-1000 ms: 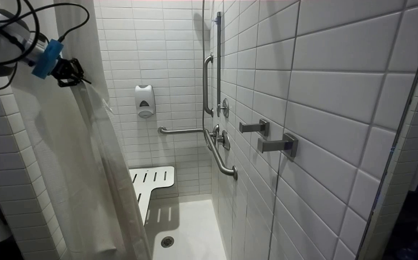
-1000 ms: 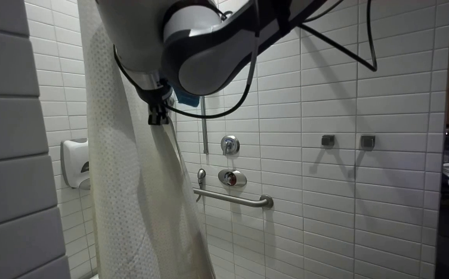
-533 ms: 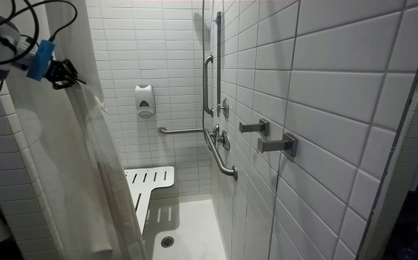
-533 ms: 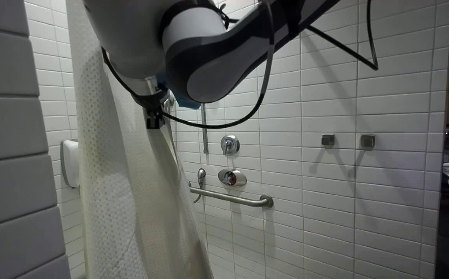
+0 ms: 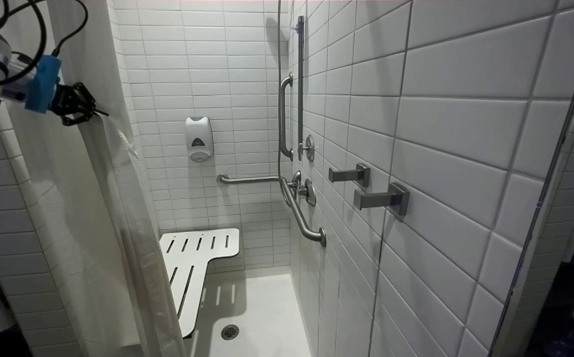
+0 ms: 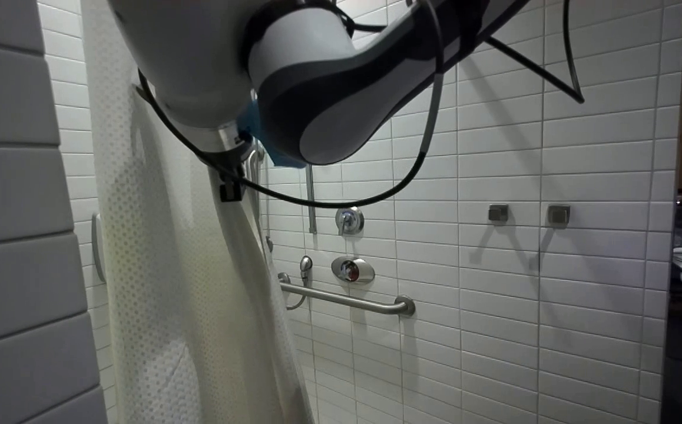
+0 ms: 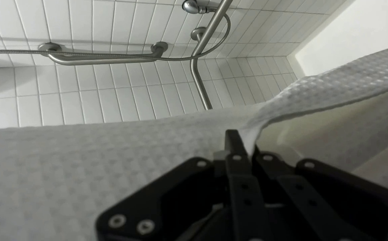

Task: Open the shower

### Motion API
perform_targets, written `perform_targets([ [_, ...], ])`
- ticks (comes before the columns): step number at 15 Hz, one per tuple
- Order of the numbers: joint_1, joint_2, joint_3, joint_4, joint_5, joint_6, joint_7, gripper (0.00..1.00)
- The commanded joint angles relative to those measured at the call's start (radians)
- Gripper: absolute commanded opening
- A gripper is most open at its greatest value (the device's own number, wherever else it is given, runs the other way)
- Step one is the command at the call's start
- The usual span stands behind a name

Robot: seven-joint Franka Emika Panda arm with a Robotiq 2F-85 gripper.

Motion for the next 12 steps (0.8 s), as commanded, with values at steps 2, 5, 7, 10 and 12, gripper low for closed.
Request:
perform_targets([
  [2, 0.014, -0.016, 0.011, -0.062, -0.046, -0.009, 0.036, 0.3],
  [5, 0.01, -0.042, 0.005, -0.097, -0.086, 0.006, 0.09, 0.5],
  [7, 0.001, -0.086, -0.005, -0.134, -0.11, 0.026, 0.127, 0.64],
  [10, -0.019, -0.195, -0.035, -0.208, -0.123, 0.069, 0.181, 0.85],
  [12, -0.035, -0.297, -0.071, -0.273, -0.109, 0.123, 0.203, 0.99],
])
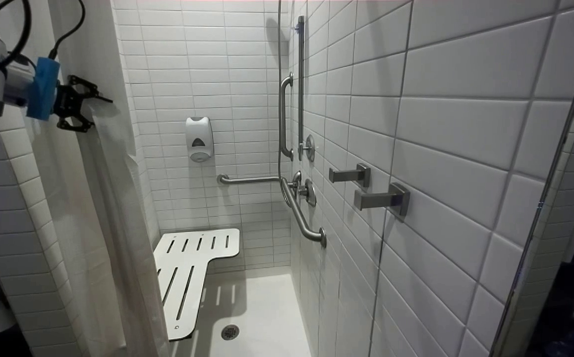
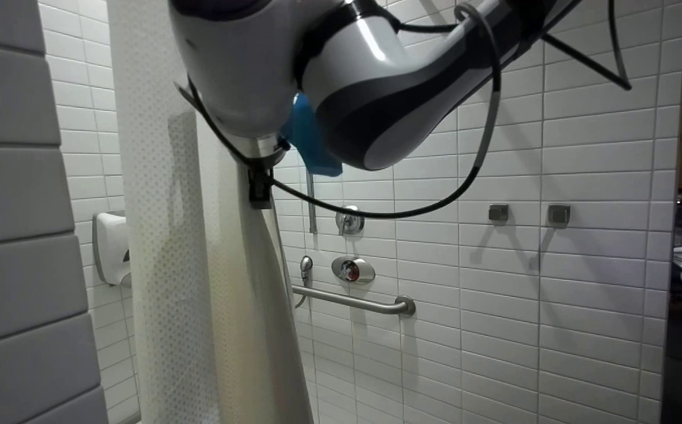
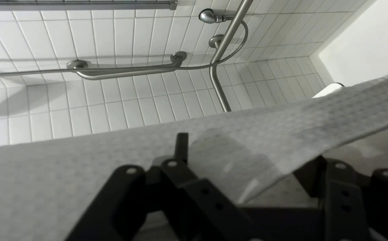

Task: Open the shower

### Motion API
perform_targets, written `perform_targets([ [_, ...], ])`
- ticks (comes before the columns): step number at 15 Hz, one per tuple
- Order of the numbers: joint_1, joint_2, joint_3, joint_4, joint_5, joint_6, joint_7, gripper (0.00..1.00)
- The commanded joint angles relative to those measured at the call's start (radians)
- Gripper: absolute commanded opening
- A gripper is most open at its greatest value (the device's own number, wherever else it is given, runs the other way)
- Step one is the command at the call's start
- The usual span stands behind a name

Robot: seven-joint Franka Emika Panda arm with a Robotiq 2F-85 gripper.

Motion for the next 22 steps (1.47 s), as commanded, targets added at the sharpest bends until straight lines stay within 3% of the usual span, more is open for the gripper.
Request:
perform_targets([
  [1, -0.031, -0.212, -0.061, -0.141, -0.001, 0.108, 0.05, 1.0],
  [9, -0.105, -0.502, -0.227, -0.265, 0.001, 0.269, 0.092, 1.0],
  [15, -0.198, -0.445, -0.325, -0.167, 0.134, 0.337, 0.185, 1.0],
  [18, -0.246, -0.366, -0.363, -0.097, 0.286, 0.351, 0.176, 1.0],
  [21, -0.267, -0.289, -0.398, -0.034, 0.529, 0.342, 0.089, 1.0],
  [22, -0.199, -0.269, -0.463, -0.015, 0.591, 0.324, 0.06, 1.0],
])
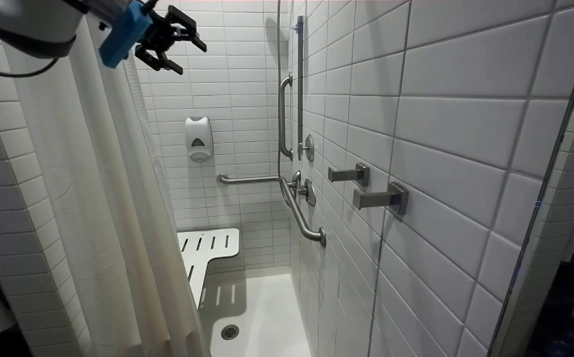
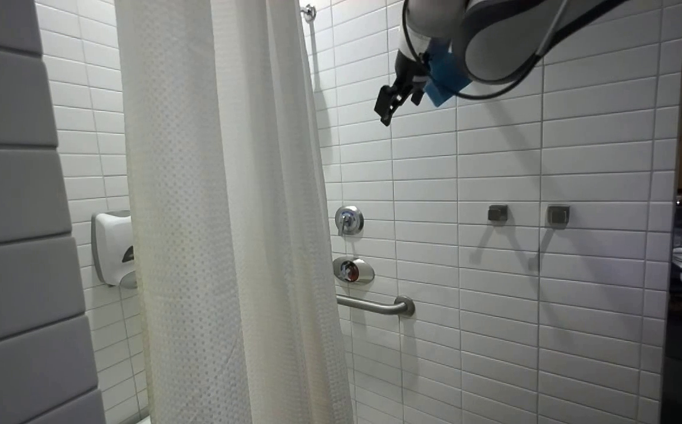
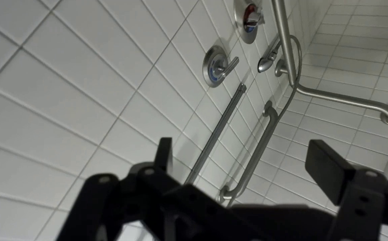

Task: Open the shower

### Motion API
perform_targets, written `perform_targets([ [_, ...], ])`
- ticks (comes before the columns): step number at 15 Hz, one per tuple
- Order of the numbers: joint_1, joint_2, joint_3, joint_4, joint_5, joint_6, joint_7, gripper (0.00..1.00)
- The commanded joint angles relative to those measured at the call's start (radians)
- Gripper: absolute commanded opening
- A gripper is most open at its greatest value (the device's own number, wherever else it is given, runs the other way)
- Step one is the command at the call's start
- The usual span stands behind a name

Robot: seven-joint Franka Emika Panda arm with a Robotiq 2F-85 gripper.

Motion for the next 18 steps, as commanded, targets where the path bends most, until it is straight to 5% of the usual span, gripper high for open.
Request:
perform_targets([
  [1, 0.041, 0.116, -0.072, 0.099, 0.275, 0.008, -0.126, 1.0],
  [8, 0.012, 0.24, -0.047, 0.223, 0.796, -0.026, -0.479, 1.0],
  [18, -0.003, 0.416, -0.046, 0.451, 1.075, -0.094, -0.681, 1.0],
])
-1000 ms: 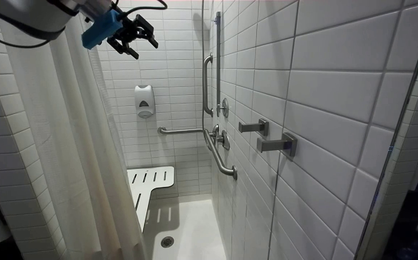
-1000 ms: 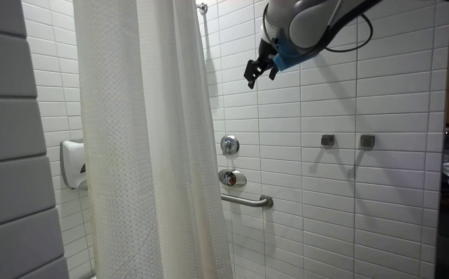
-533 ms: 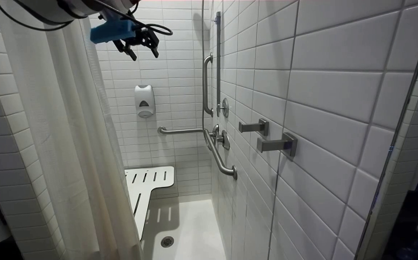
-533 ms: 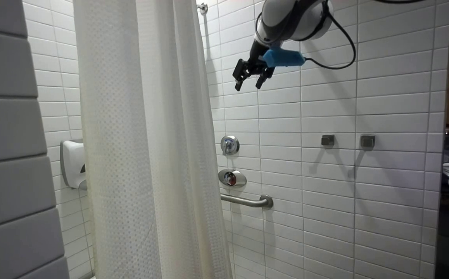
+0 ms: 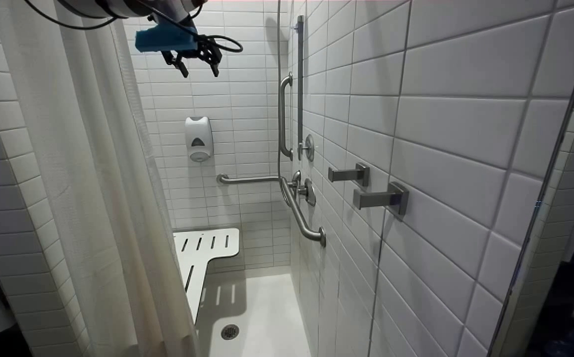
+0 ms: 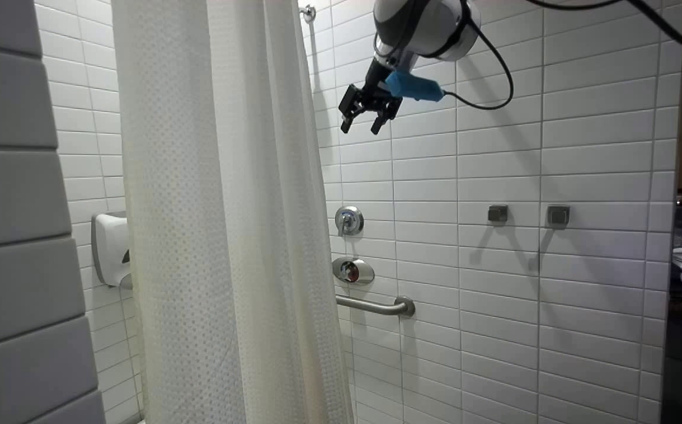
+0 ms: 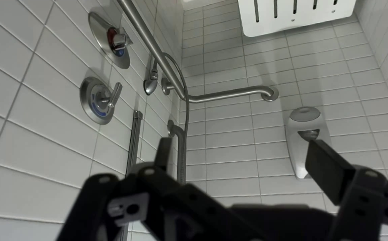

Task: Open the shower

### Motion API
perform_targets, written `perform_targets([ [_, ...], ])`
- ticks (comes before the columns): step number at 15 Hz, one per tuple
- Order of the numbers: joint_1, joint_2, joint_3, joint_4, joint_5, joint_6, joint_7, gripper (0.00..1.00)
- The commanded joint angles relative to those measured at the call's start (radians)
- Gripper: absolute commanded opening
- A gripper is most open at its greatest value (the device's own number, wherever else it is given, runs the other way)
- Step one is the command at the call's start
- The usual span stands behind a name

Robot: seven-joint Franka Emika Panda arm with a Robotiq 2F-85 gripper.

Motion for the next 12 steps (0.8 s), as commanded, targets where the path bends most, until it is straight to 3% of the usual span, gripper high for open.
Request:
perform_targets([
  [1, -0.029, 0.103, 0.008, 0.136, 0.085, -0.044, -0.055, 1.0],
  [7, -0.08, 0.235, 0.022, 0.317, 0.19, -0.141, -0.079, 1.0],
  [12, -0.104, 0.31, 0.064, 0.448, 0.311, -0.415, -0.096, 1.0],
])
